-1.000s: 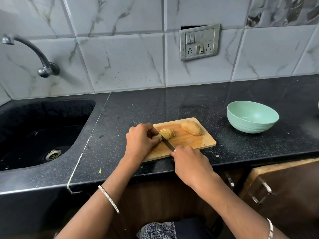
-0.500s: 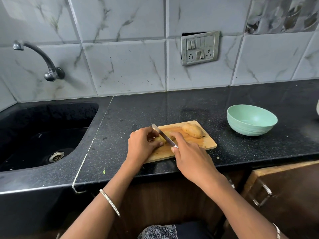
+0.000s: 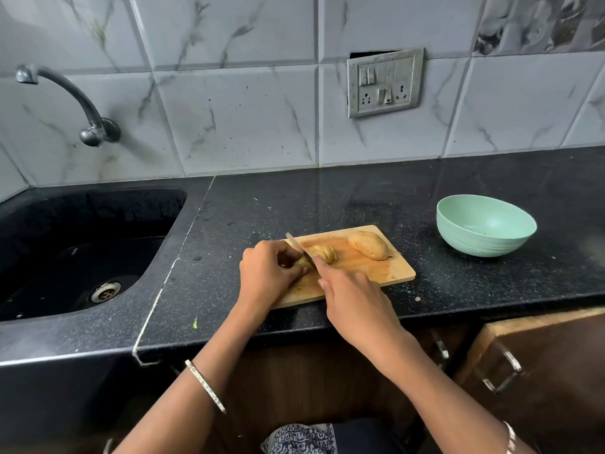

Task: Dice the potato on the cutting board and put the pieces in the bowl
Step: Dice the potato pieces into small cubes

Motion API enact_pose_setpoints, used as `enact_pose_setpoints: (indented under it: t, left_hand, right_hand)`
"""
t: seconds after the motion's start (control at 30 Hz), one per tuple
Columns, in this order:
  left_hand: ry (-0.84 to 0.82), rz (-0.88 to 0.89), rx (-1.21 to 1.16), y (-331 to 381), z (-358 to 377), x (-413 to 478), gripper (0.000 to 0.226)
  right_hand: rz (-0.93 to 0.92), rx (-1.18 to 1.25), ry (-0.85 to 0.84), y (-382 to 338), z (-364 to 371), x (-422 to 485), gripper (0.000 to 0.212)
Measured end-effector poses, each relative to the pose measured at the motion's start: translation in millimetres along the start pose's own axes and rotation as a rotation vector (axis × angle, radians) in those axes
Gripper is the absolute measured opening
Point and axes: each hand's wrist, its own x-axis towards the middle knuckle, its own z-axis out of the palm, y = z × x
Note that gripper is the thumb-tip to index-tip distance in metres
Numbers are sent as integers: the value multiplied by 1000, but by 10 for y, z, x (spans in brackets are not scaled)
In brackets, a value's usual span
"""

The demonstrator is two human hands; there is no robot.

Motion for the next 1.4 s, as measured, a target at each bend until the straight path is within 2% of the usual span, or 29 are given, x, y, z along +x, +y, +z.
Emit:
enact_pose_setpoints:
  t: [0.53, 0.77, 0.97, 1.4]
  left_hand:
    - [39, 0, -28, 3, 49, -27, 18]
    - [19, -12, -68, -35, 25, -49, 24]
    - [50, -18, -124, -63, 46, -72, 39]
    - [35, -55, -25, -44, -16, -6, 21]
  right_hand:
    - [39, 25, -80, 118, 51, 1, 53]
    - [11, 126, 43, 121, -48, -3, 50]
    - [14, 92, 5, 88, -90, -21, 49]
    - [6, 10, -47, 0, -64, -61, 52]
